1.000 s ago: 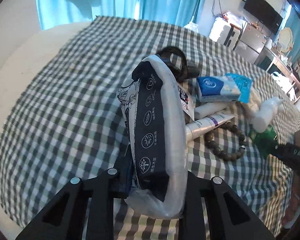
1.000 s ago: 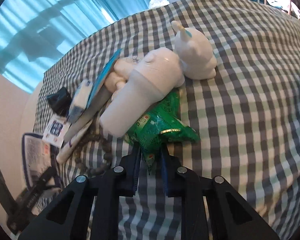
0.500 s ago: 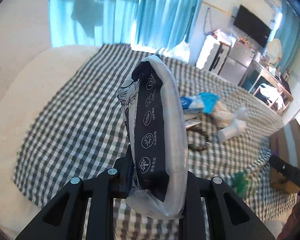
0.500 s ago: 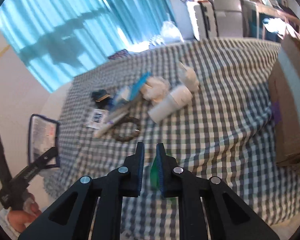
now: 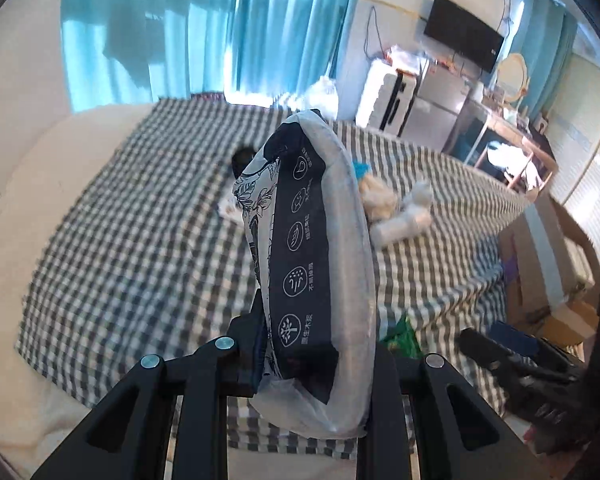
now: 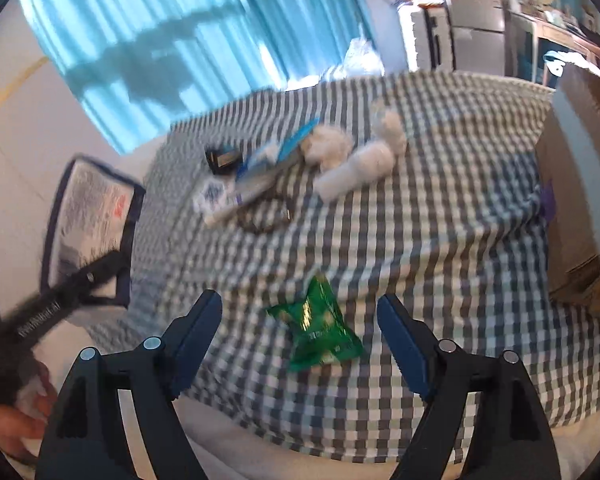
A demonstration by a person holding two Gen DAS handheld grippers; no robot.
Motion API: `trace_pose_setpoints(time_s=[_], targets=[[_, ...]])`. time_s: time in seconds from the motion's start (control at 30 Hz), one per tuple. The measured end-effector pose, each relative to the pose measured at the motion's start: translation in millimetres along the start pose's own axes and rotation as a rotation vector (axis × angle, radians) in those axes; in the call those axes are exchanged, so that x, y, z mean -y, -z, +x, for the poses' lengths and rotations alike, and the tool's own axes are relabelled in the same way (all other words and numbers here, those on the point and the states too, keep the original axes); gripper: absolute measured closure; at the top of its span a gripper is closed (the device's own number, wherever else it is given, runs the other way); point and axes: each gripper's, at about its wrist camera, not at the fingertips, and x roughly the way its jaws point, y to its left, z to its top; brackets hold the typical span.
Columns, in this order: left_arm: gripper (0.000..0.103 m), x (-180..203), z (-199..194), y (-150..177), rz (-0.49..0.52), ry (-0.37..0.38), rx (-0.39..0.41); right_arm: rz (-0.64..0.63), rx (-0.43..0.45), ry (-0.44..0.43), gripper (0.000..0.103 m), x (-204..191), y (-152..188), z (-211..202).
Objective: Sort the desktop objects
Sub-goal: 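Grasp the black-and-white wrapped pack with the left tool while the right tool grasps the green snack bag, then carry the wrapped pack and green snack bag into the cardboard box and release both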
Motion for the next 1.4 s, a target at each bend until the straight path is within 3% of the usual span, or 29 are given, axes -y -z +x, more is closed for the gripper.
trace_pose_setpoints(time_s=[0.23, 0.33, 0.37, 0.43, 0.57, 0.63, 0.83, 1.03, 1.27, 1.4], targets=[[0.08, 1, 40, 29, 0.0, -0.02, -0.096, -0.203, -0.13, 0.084, 0.025, -18, 11, 78], [0.08, 1, 52, 35, 0.01, -0.022, -0.132, -0.187, -0.201, 0.116, 0.047, -12, 17, 106], [0.08, 2, 54, 36, 0.013, -0.025, -0.138, -0.177, -0.222, 0.127, 0.047, -9, 19, 112], [0.08, 3, 58, 36, 0.011, -0.027, -0.145, -0.181, -0.211, 0.118, 0.05, -7, 19, 114], [0.08, 3, 67, 36, 0.011, -0.035, -0.16, -0.162, -0.189, 0.079, 0.066, -4, 14, 103], [0.08, 8, 67, 36, 0.022, -0.035, -0.159, -0.143, -0.188, 0.071, 0.067, -4, 12, 95], [0.08, 23, 47, 26, 0.052, -0.017, -0.118, -0.101, -0.108, 0.034, 0.068, -7, 1, 44], [0.08, 52, 0, 7, 0.102, 0.021, -0.03, -0.093, 0.106, -0.016, 0.068, -27, -26, -37], [0.08, 106, -60, -14, 0.183, 0.115, 0.069, -0.097, 0.293, -0.011, 0.068, -21, -40, -131], [0.08, 149, -84, -28, 0.244, 0.178, 0.104, -0.11, 0.358, 0.048, 0.068, -2, -48, -181]])
